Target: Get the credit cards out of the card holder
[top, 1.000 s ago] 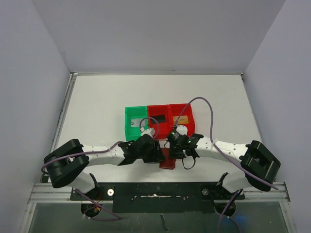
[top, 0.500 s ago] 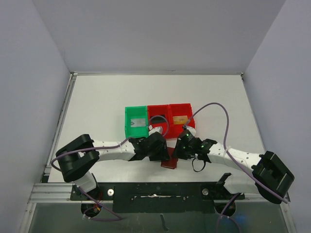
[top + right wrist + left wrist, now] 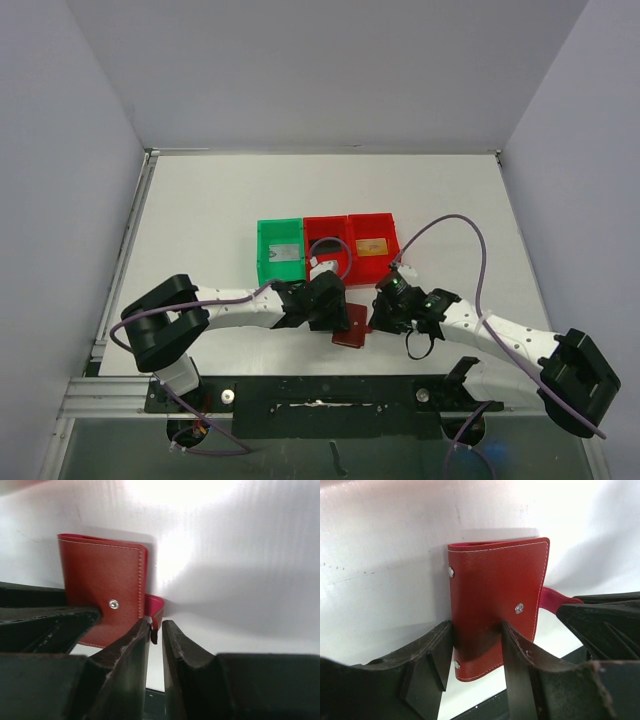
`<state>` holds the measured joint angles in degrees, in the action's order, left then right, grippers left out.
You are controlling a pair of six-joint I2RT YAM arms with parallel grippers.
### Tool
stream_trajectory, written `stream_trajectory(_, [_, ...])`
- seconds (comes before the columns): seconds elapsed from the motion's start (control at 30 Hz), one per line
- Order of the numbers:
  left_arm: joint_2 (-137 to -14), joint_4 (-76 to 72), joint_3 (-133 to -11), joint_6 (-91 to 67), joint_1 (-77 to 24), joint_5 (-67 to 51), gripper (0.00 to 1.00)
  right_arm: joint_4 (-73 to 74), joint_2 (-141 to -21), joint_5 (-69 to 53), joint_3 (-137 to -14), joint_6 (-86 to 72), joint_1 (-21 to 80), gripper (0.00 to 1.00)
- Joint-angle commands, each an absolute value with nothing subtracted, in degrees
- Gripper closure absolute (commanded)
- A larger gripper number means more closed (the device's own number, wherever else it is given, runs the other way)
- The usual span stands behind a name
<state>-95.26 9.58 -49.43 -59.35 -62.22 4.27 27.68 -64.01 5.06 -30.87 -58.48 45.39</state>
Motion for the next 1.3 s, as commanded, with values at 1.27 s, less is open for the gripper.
stream_trajectory(1.27, [-61.7, 22.5, -40.0, -67.7, -59.2, 28.6, 0.25, 9.6, -54.6, -15.0, -33.0, -47.6, 41.9, 0.97])
